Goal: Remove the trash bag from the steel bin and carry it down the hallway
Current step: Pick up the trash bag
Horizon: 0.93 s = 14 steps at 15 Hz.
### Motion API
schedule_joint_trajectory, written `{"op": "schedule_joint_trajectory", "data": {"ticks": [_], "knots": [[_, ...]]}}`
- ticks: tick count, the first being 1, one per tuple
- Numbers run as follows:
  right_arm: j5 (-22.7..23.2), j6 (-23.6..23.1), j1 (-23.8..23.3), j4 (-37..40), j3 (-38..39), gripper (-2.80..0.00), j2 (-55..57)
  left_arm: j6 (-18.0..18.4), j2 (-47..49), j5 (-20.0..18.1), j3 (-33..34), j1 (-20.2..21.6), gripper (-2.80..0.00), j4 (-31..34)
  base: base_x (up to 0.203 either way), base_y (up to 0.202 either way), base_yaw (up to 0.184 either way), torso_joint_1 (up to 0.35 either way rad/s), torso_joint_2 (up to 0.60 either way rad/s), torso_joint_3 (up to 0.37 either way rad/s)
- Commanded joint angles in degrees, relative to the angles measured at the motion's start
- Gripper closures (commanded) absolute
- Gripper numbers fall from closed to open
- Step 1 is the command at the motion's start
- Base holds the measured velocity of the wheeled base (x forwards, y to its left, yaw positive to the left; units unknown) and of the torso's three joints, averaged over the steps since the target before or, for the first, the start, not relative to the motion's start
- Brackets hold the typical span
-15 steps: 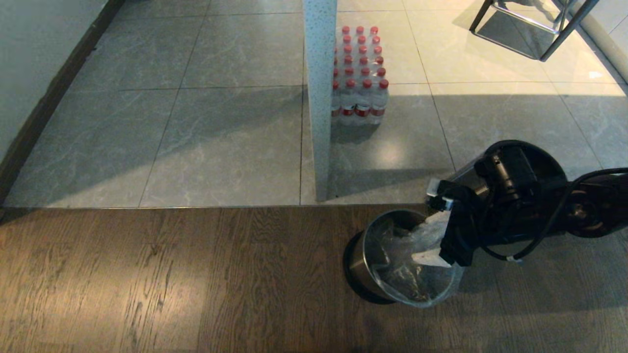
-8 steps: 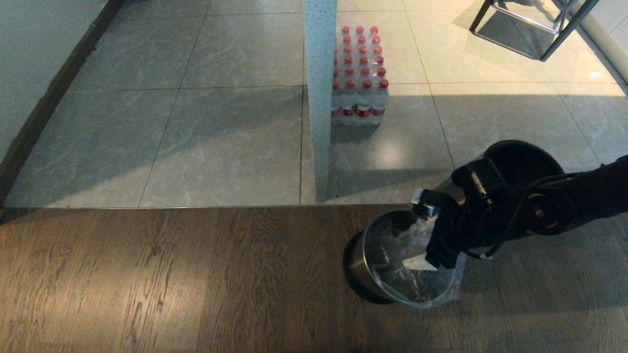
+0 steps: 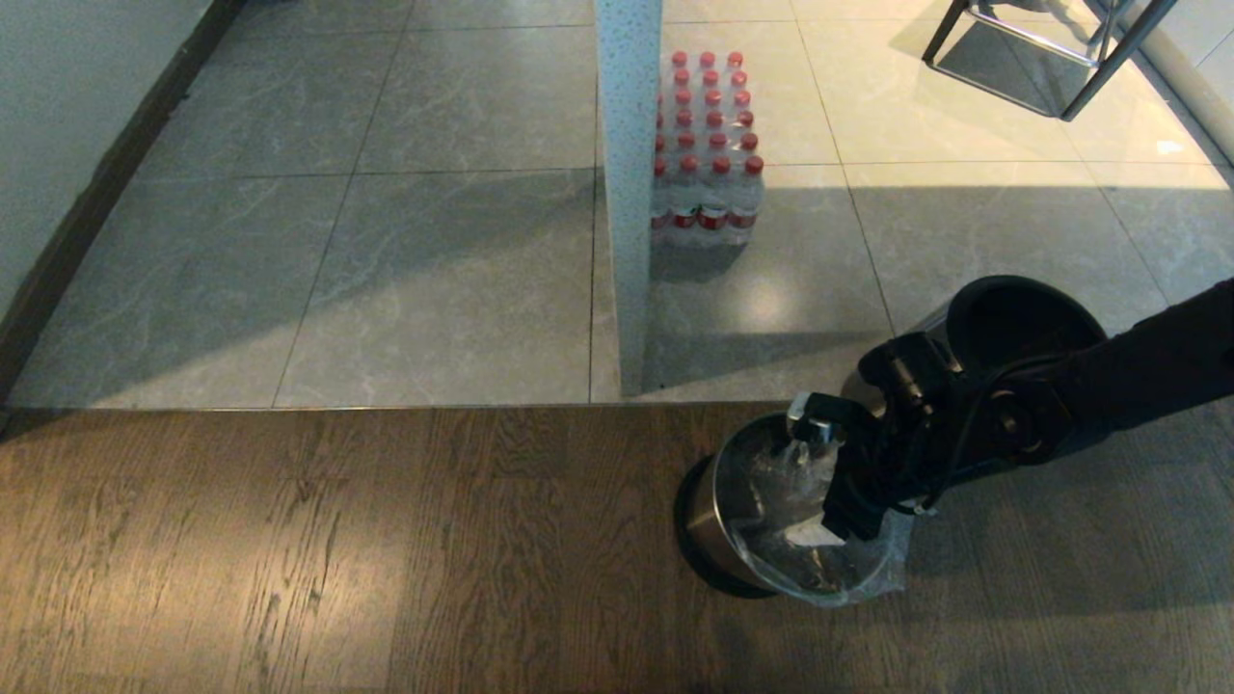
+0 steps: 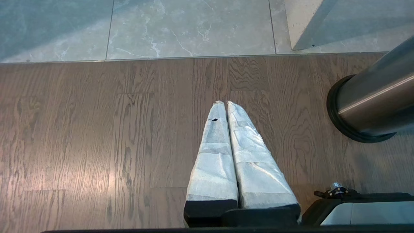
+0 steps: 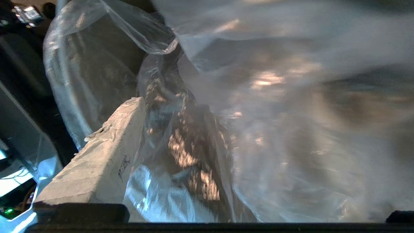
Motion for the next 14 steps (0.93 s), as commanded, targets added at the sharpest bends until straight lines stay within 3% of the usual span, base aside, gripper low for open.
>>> {"op": "schedule_joint_trajectory", "data": {"ticks": [1,14], "knots": [[-0.23,-0.24,0.58,-0.39,-0.17,-2.8,1.74,-0.03,0.02,-0.06,0.0,0.0,0.0,0.0,0.0,0.0,0.0,0.0,0.0,0.0],[-2.67,0.38,3.53,-4.85,-6.01,-2.8,8.98,-0.03,0.02,0.02,0.0,0.0,0.0,0.0,0.0,0.0,0.0,0.0,0.0,0.0]]}}
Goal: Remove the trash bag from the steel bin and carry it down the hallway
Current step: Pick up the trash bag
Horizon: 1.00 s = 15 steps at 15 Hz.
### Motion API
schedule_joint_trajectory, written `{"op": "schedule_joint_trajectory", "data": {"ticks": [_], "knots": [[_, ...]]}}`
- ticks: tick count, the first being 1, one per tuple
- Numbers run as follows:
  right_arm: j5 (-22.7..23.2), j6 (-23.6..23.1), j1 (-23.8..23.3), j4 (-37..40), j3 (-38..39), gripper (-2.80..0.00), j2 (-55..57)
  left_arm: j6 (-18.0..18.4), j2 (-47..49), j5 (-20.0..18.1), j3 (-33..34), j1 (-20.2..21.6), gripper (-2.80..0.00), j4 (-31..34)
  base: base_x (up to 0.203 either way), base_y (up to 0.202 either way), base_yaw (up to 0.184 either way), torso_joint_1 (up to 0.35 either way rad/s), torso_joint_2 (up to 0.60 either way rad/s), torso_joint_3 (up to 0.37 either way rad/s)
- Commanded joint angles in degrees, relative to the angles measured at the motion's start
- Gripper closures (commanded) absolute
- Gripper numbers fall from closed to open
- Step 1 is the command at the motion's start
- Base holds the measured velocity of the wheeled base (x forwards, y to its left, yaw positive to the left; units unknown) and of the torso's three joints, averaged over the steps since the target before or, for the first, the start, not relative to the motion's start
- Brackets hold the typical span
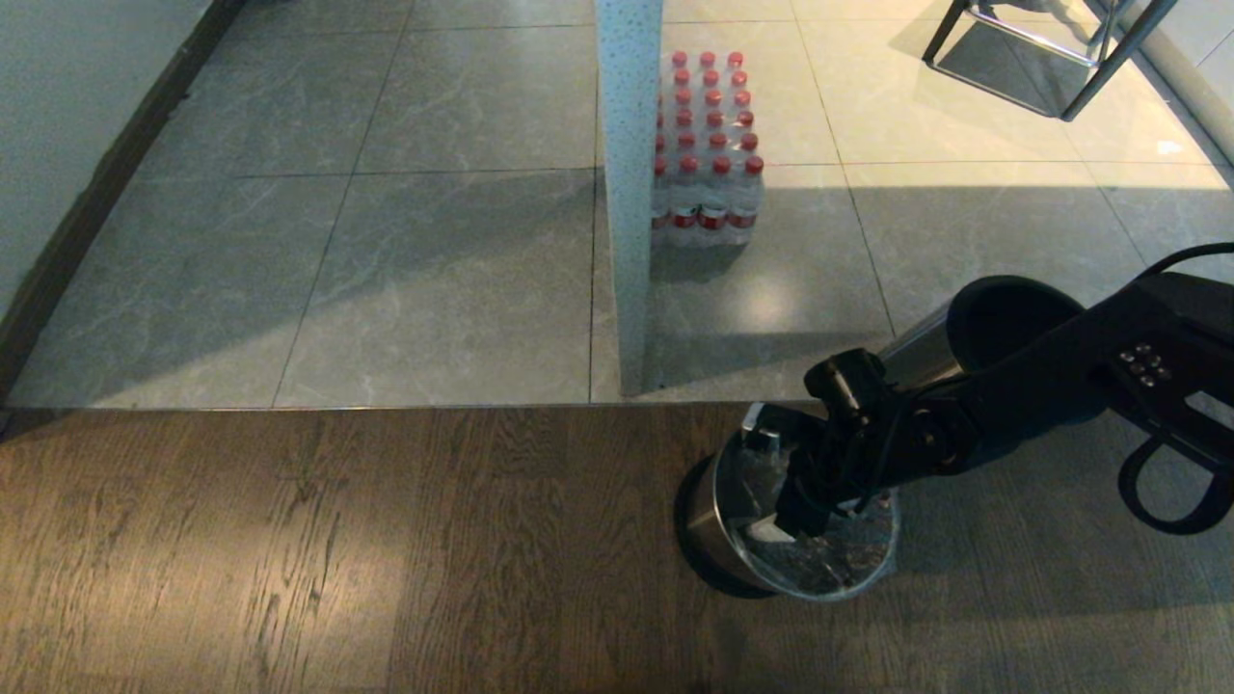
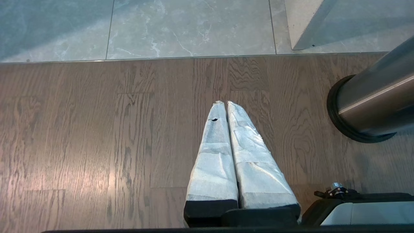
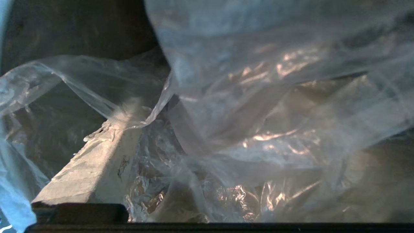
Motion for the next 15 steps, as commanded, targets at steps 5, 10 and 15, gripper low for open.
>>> {"op": "schedule_joint_trajectory", "data": {"ticks": [5,10,15], "knots": [[-0.48,1.24,-2.2,1.98,-1.55,-2.8,-1.26,-0.02,0.02,0.06,0.0,0.0,0.0,0.0,0.0,0.0,0.0,0.0,0.0,0.0],[-0.81,5.14,-3.21,4.66,-1.55,-2.8,-2.17,-0.02,0.02,0.06,0.0,0.0,0.0,0.0,0.0,0.0,0.0,0.0,0.0,0.0],[-0.76,10.36,-3.47,11.85,-3.67,-2.8,-2.77,-0.02,0.02,0.0,0.0,0.0,0.0,0.0,0.0,0.0,0.0,0.0,0.0,0.0]]}}
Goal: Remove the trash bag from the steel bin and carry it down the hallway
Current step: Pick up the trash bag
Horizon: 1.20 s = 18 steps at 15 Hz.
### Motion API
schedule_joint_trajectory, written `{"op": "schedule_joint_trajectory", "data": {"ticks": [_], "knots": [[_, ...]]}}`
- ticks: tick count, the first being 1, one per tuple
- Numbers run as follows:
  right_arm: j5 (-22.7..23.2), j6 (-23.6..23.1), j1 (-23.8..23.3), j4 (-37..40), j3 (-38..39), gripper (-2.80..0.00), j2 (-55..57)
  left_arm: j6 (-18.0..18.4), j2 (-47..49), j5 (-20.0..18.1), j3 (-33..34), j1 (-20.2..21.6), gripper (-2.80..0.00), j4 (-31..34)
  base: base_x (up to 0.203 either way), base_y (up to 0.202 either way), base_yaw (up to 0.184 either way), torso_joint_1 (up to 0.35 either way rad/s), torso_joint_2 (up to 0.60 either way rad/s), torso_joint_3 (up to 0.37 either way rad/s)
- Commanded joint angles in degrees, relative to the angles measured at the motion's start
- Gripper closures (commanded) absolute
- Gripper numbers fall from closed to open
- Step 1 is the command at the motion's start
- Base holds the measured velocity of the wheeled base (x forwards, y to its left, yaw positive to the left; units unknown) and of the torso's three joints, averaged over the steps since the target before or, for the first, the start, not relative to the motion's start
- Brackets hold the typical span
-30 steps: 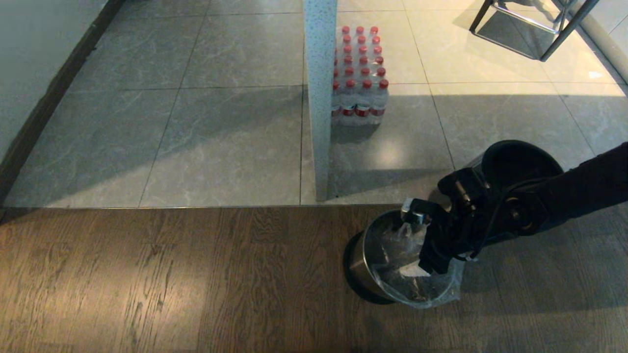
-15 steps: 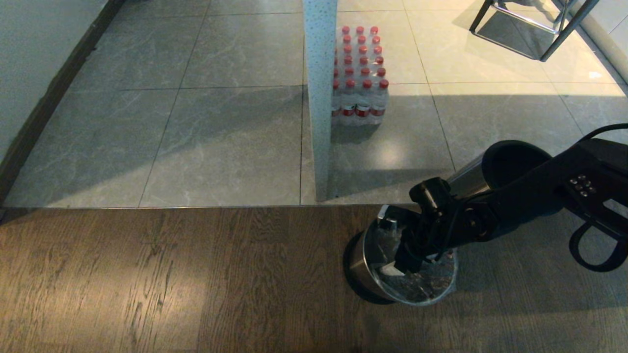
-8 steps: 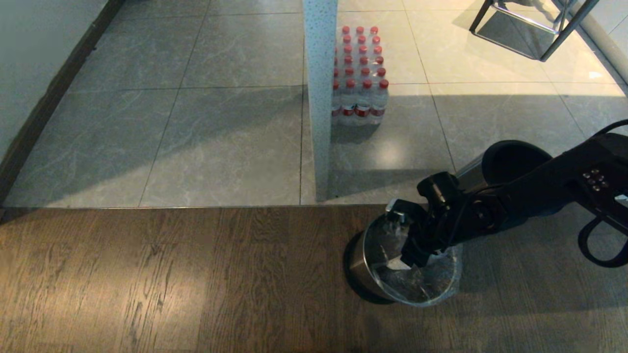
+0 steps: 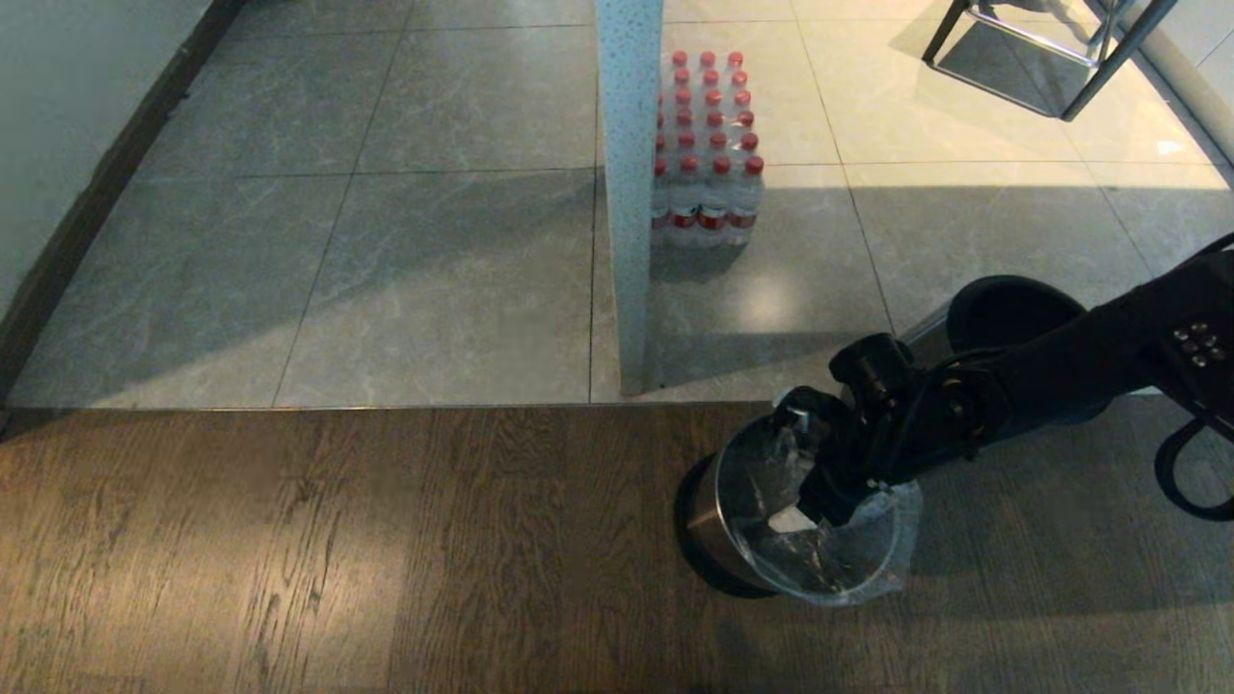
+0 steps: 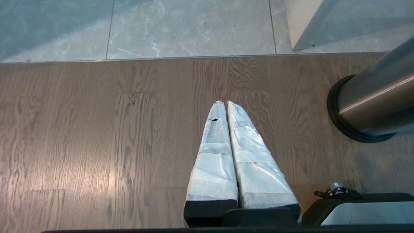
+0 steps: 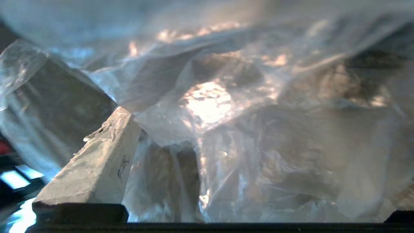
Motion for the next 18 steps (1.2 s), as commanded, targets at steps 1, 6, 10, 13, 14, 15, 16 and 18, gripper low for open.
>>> {"op": "schedule_joint_trajectory", "data": {"ticks": [1,6,10,13,14,15,16,18], "knots": [[0.28,1.92,0.03,2.18,-1.31,-2.8,-0.3,-0.02,0.02,-0.06,0.0,0.0,0.0,0.0,0.0,0.0,0.0,0.0,0.0,0.0],[0.53,4.26,0.6,3.18,-2.35,-2.8,0.14,-0.02,0.02,-0.02,0.0,0.0,0.0,0.0,0.0,0.0,0.0,0.0,0.0,0.0],[0.51,9.01,2.08,5.49,-5.1,-2.8,1.28,-0.02,0.02,0.02,0.0,0.0,0.0,0.0,0.0,0.0,0.0,0.0,0.0,0.0],[0.67,10.67,2.44,9.34,-8.1,-2.8,1.75,-0.02,0.02,0.02,0.0,0.0,0.0,0.0,0.0,0.0,0.0,0.0,0.0,0.0],[0.68,11.1,2.49,10.38,-8.66,-2.8,1.9,-0.02,0.02,0.02,0.0,0.0,0.0,0.0,0.0,0.0,0.0,0.0,0.0,0.0],[0.71,11.16,2.49,10.47,-9.03,-2.8,1.9,-0.02,0.02,0.02,0.0,0.0,0.0,0.0,0.0,0.0,0.0,0.0,0.0,0.0],[0.71,11.39,2.49,10.47,-9.19,-2.8,1.8,-0.02,0.02,0.02,0.0,0.0,0.0,0.0,0.0,0.0,0.0,0.0,0.0,0.0],[0.63,11.64,2.4,10.66,-10.35,-2.8,1.25,-0.02,0.02,-0.06,0.0,0.0,0.0,0.0,0.0,0.0,0.0,0.0,0.0,0.0]]}}
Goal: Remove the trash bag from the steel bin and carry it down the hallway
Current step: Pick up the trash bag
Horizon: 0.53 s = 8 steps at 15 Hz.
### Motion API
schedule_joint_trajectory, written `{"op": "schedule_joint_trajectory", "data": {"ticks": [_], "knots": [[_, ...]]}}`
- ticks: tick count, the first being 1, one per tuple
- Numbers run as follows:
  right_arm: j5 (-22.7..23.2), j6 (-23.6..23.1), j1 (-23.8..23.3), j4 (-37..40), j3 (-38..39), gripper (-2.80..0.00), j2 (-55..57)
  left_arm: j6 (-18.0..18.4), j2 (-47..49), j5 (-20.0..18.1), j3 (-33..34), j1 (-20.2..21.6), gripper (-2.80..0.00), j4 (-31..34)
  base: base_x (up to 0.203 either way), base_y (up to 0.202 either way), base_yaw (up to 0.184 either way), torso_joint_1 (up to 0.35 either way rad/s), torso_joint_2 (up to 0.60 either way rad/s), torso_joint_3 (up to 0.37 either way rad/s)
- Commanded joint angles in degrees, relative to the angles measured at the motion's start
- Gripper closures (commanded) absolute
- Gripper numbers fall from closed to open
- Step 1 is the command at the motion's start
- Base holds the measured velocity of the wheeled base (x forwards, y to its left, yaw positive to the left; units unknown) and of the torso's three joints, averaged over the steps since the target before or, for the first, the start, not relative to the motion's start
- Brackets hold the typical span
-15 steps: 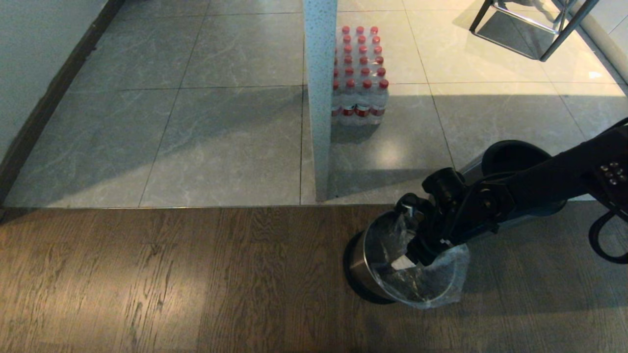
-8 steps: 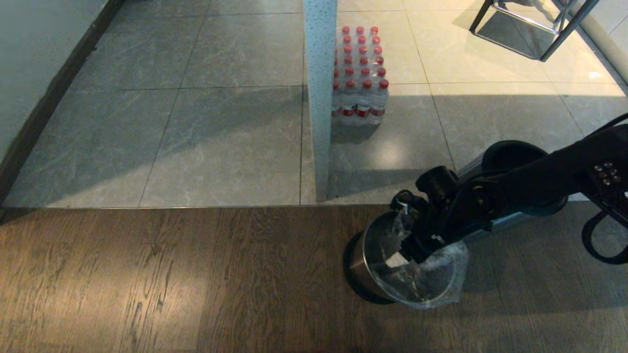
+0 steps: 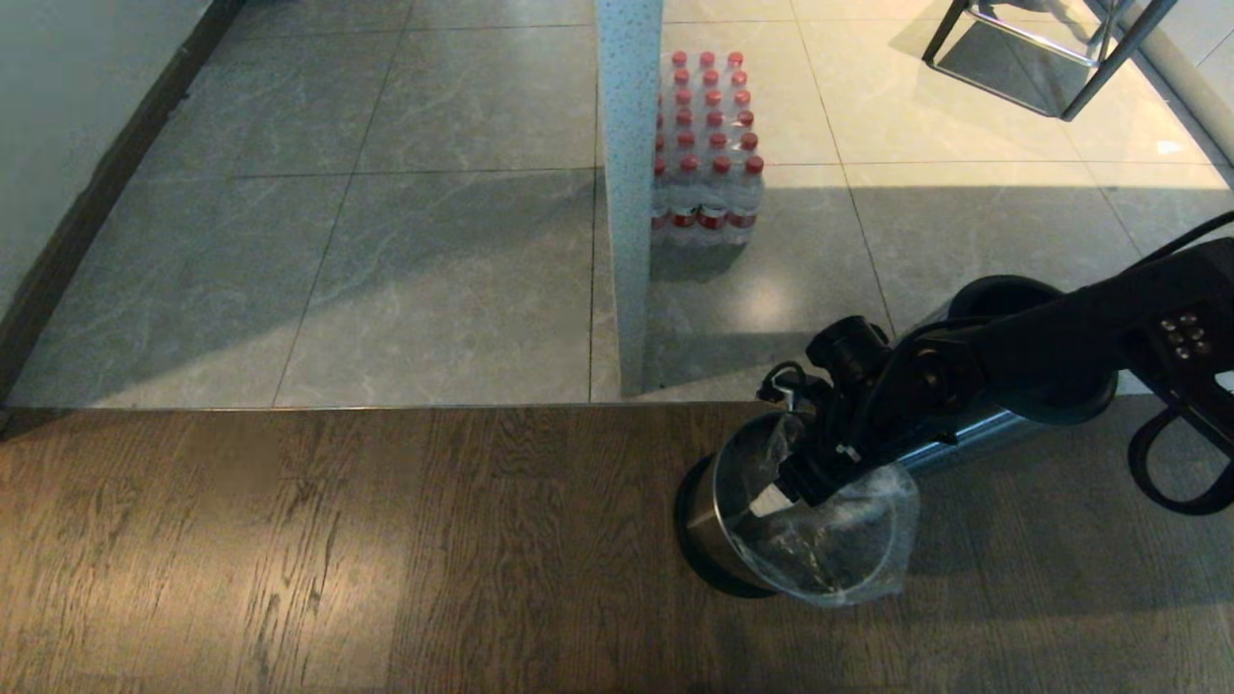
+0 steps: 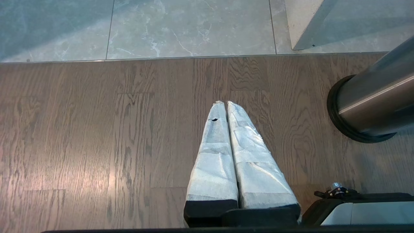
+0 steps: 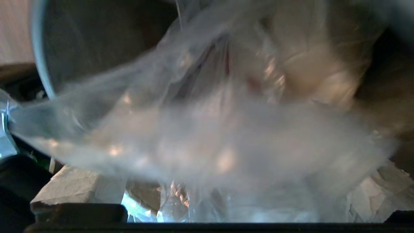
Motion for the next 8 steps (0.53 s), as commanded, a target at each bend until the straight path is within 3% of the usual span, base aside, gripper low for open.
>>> {"op": "schedule_joint_trajectory", "data": {"ticks": [1,4,8], "knots": [[0.03,0.33,-0.05,0.85,-1.19,-2.8,-0.18,-0.02,0.02,0.05,0.0,0.0,0.0,0.0,0.0,0.0,0.0,0.0,0.0,0.0],[0.17,2.89,-0.05,3.62,-2.31,-2.8,0.0,-0.02,0.02,0.05,0.0,0.0,0.0,0.0,0.0,0.0,0.0,0.0,0.0,0.0],[0.08,2.89,-0.31,3.87,-2.48,-2.8,-0.27,-0.02,0.02,-0.04,0.0,0.0,0.0,0.0,0.0,0.0,0.0,0.0,0.0,0.0]]}}
